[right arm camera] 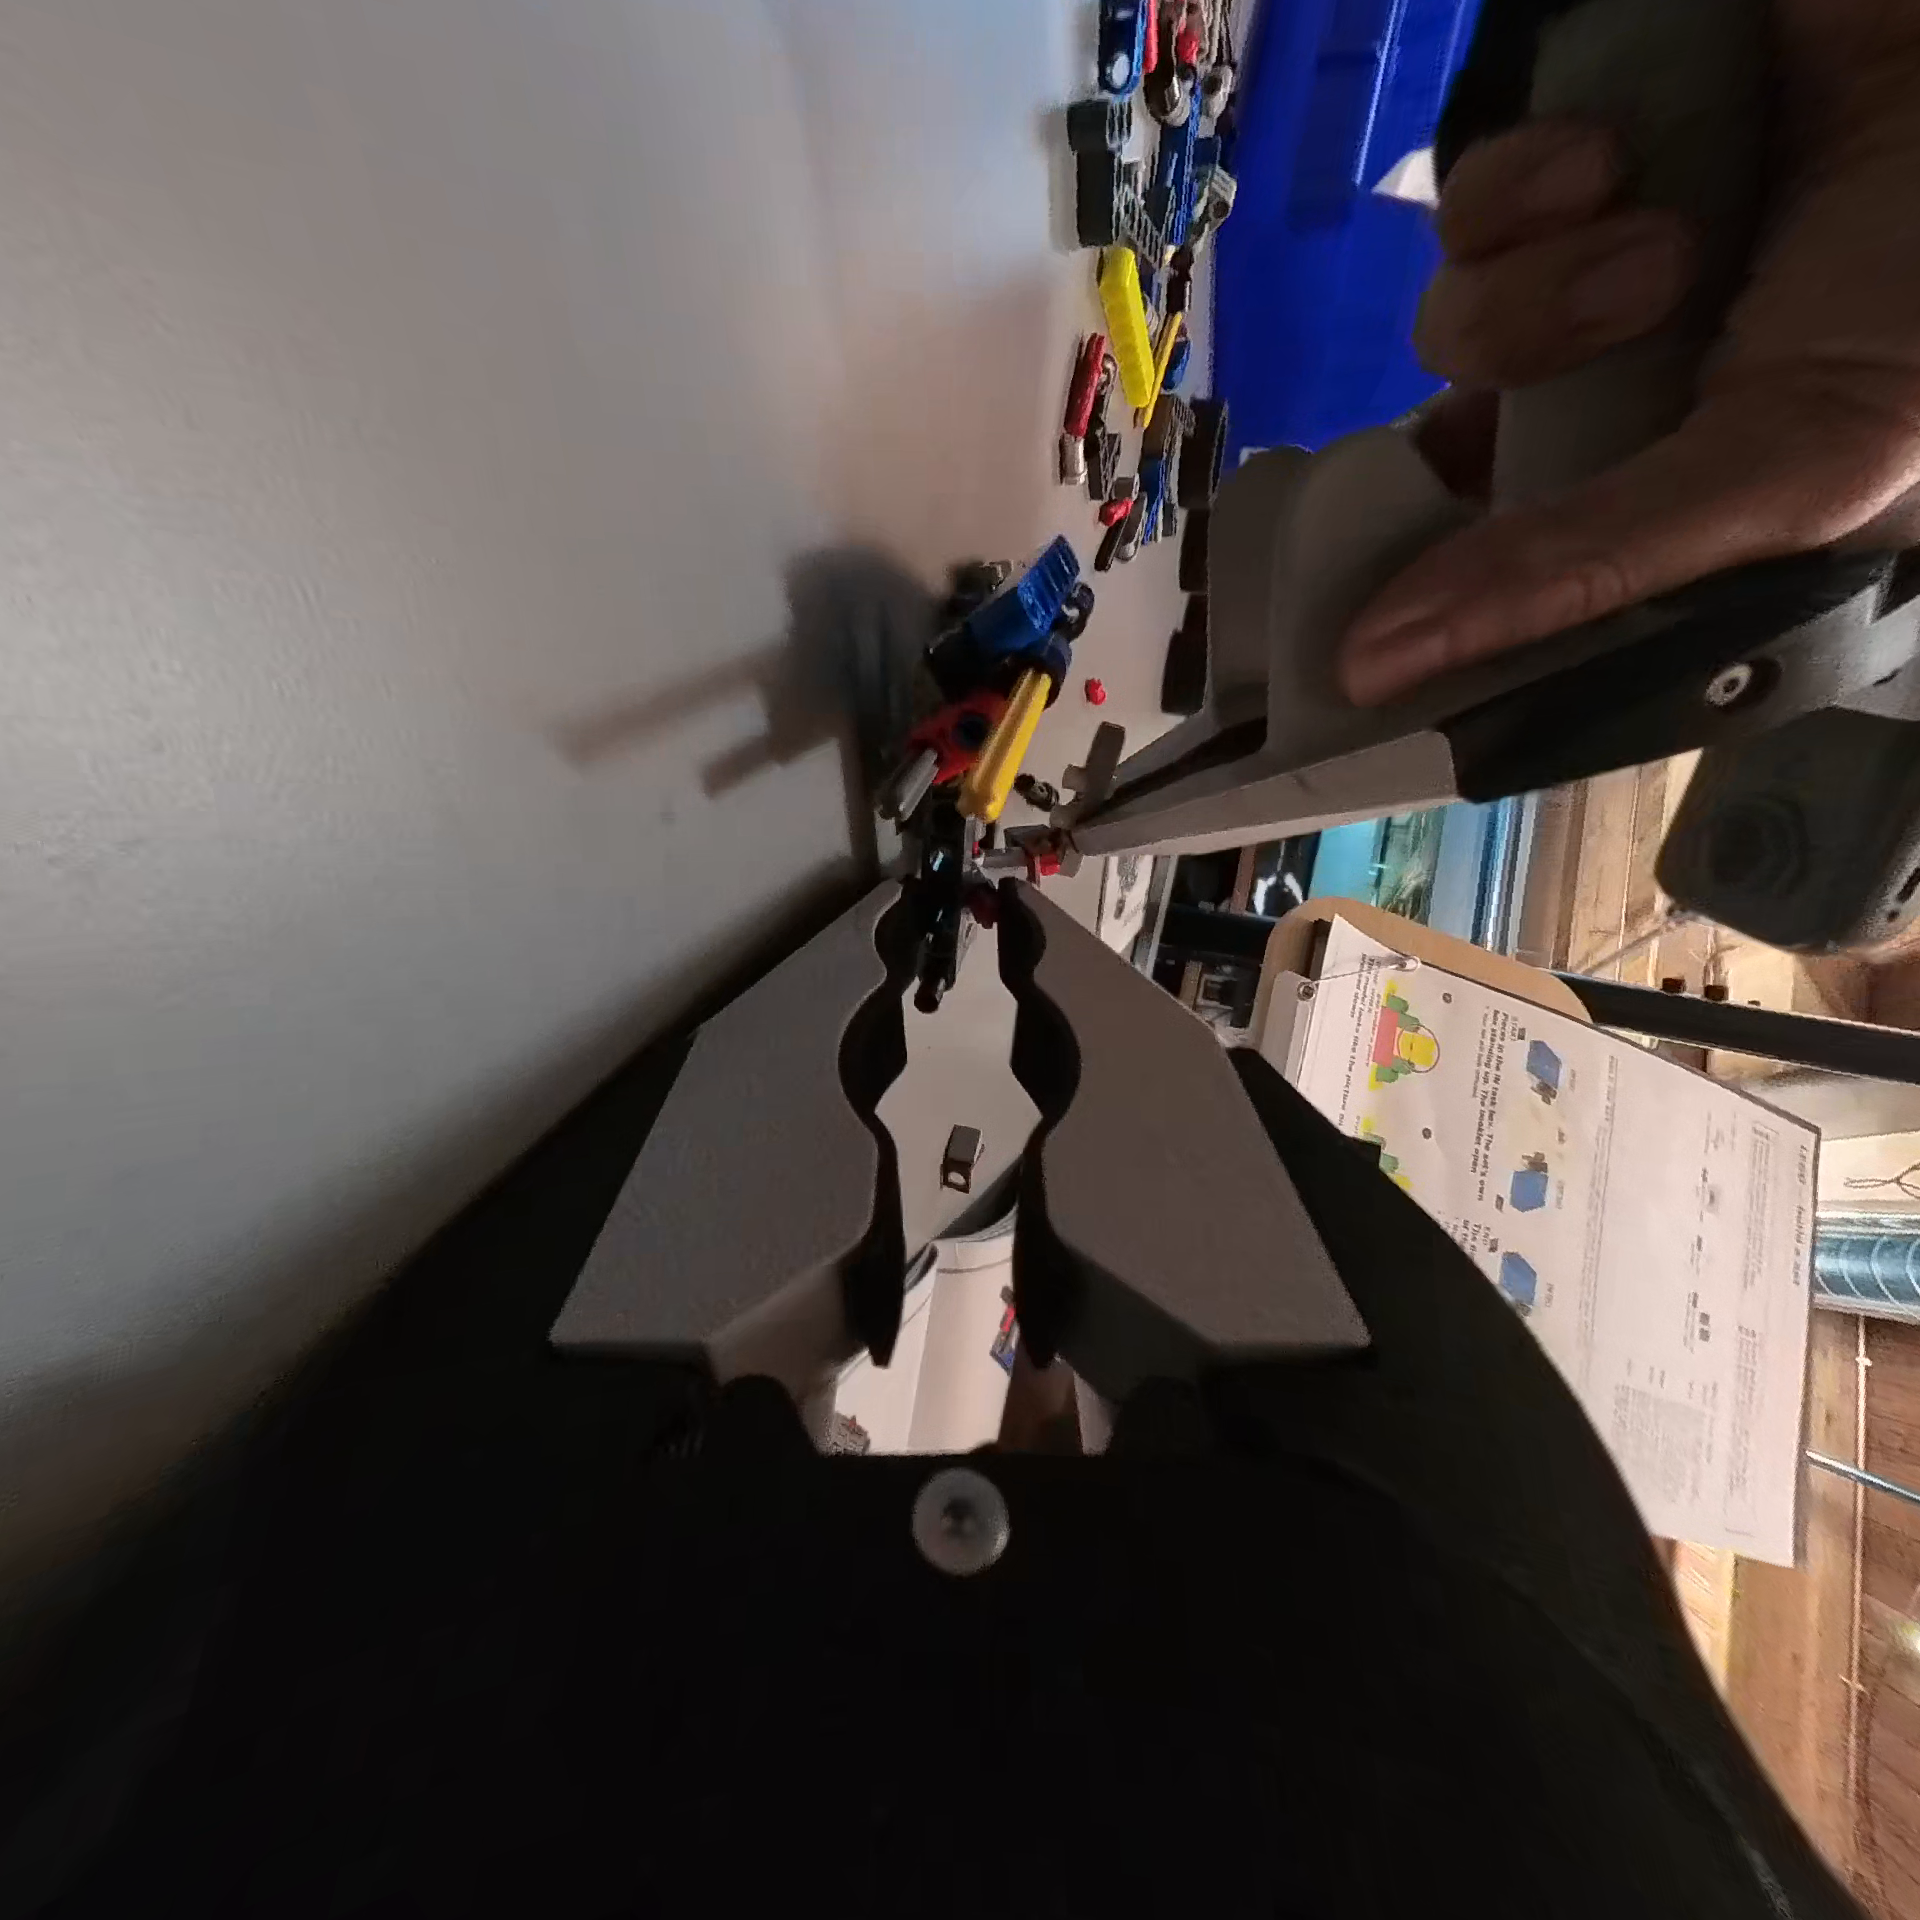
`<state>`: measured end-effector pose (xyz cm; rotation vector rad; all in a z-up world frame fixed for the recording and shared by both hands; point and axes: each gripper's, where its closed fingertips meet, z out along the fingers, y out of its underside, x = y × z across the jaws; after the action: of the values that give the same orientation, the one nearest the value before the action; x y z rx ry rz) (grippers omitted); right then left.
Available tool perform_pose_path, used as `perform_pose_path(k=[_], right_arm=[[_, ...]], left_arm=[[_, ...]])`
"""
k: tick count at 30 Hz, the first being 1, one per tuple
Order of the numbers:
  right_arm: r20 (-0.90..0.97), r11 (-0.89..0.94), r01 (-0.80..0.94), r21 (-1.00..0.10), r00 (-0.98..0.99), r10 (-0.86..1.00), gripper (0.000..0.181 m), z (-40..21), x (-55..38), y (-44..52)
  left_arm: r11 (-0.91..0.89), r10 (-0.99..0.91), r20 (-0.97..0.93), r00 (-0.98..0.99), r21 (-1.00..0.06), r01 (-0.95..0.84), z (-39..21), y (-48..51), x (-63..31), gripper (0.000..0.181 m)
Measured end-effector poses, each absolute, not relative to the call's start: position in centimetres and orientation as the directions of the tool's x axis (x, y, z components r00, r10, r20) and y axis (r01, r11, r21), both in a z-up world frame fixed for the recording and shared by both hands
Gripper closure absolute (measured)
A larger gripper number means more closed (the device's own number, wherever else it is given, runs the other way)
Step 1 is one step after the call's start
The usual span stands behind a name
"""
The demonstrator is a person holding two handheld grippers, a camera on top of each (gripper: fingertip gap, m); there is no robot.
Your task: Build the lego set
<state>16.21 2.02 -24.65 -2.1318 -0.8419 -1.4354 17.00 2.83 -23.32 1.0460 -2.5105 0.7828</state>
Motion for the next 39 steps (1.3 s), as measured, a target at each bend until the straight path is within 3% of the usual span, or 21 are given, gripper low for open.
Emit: perform_pose_path(k=[1, 29, 39], right_arm=[[0.93, -0.725, 0.688, -0.013, 0.275, 0.244, 0.168, -24.6, 16.1, 2.1], [0.931, -0.757, 0.652, 0.034, 0.254, 0.261, 0.169, -24.6, 15.9, 2.2], [0.937, -0.743, 0.667, 0.056, 0.221, 0.269, 0.169, -24.6, 15.4, 2.6]], left_arm=[[0.588, -0.556, 0.475, -0.683, -0.356, -0.726, -23.3, 2.9, 17.0, 0.176], [0.567, -0.599, 0.491, -0.633, -0.297, -0.768, -23.5, 2.8, 16.3, 0.176], [0.753, -0.528, 0.49, -0.694, -0.108, -0.649, -23.5, 3.3, 15.9, 0.177]])
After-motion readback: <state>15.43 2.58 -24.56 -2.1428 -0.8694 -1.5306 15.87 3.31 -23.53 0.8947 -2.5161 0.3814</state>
